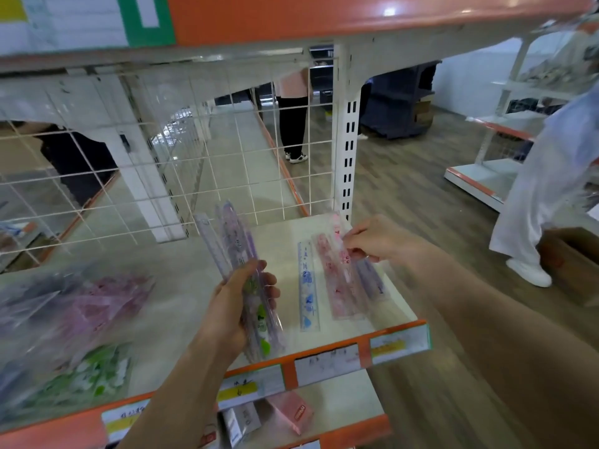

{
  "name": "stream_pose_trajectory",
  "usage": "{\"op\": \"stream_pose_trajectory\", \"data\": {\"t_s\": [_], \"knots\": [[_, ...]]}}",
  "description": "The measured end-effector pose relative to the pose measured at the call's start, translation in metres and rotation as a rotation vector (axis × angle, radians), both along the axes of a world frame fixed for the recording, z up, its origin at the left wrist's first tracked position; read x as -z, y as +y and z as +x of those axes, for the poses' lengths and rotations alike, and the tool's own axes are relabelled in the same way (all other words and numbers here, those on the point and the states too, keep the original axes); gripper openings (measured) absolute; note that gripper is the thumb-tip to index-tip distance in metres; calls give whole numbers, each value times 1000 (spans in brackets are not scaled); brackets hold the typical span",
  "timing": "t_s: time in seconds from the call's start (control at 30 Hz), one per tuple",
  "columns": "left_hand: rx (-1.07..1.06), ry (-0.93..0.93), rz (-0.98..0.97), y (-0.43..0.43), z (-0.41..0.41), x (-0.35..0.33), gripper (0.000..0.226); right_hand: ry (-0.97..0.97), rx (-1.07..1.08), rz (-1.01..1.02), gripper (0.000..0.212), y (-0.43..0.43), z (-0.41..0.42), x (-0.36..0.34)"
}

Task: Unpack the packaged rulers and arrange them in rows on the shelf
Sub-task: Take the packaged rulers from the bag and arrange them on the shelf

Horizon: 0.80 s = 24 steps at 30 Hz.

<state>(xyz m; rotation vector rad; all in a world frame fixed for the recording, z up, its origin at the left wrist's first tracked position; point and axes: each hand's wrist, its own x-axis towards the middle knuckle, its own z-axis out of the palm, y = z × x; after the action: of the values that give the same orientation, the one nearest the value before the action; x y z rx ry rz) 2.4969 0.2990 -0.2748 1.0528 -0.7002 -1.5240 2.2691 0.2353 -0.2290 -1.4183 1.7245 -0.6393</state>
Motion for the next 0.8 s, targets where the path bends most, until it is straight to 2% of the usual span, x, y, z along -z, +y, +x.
{"op": "stream_pose_trajectory", "data": {"t_s": [0.1,0.2,0.37,0.43,0.57,0.7,0.8], "knots": [[7,5,6,0,0,-1,13,106,-31,28,13,-1,3,8],[13,2,7,1,-1,-1,14,178,-40,12,22,-8,4,18],[38,39,9,6,-1,-7,21,374,-91,-128,20,-5,9,16],[47,51,14,6,-1,-9,23,308,-107,-196,23,1,19,8],[17,-14,-9,6,-4,-10,18,-13,-263,-200,22,24,60,-14],[-5,30,-100,9,-5,-10,16,-33,-313,-197,27,33,92,-18],[-22,61,-126,9,-6,-11,13,-122,-302,-174,17,32,96,-18]]}}
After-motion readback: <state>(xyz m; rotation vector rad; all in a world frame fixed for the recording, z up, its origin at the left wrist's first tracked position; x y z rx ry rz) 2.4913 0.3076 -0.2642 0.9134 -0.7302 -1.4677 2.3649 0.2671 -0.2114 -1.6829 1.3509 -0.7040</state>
